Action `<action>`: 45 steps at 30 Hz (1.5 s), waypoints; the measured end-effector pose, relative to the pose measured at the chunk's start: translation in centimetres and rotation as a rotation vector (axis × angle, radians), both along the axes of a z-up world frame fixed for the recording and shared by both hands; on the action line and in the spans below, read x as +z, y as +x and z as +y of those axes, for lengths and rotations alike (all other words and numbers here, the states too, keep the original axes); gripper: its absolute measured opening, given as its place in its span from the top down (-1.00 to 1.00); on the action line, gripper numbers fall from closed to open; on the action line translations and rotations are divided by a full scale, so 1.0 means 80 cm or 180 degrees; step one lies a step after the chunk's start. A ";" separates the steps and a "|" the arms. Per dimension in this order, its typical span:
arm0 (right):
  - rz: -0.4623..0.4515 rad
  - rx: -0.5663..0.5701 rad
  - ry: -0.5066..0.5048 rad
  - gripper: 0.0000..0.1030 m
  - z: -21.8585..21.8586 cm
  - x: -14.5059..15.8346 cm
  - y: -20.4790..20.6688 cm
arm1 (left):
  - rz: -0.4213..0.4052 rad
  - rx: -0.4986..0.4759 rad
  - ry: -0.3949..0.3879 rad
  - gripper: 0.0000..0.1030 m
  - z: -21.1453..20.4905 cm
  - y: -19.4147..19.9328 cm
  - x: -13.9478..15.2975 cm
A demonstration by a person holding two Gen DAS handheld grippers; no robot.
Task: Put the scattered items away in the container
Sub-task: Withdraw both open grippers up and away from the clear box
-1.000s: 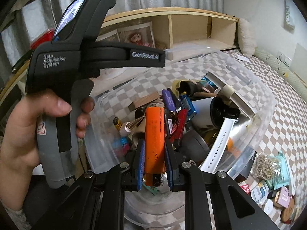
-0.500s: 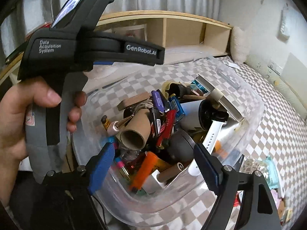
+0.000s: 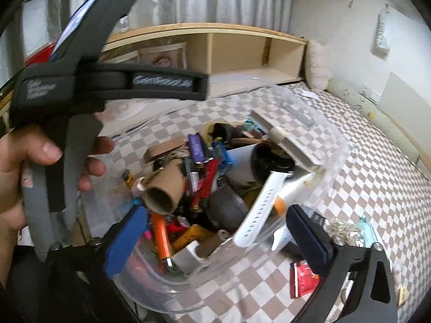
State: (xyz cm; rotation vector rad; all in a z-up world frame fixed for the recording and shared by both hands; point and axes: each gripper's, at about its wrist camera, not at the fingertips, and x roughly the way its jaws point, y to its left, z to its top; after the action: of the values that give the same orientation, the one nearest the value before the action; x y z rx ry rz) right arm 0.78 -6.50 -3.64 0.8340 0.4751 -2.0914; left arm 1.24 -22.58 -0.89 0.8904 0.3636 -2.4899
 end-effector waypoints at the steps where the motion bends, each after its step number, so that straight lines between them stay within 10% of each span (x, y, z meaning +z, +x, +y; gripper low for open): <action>1: 0.0018 -0.0033 0.0011 -1.00 0.002 0.001 -0.003 | -0.0001 -0.0033 -0.0024 -0.99 0.004 -0.001 0.001; 20: 0.0087 -0.0632 -0.0200 -1.00 0.088 0.037 -0.064 | 0.0059 -0.0305 0.0077 -1.00 0.034 -0.001 0.016; 45: 0.0455 -0.1024 -0.0252 -1.00 0.213 0.060 -0.026 | 0.0134 -0.1004 -0.0410 -1.00 0.147 0.049 0.030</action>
State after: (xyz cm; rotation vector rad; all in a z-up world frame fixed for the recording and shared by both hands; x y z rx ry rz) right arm -1.27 10.55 1.14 0.7570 0.3475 -2.4612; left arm 5.16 -10.80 1.53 0.9023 0.0779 -2.7851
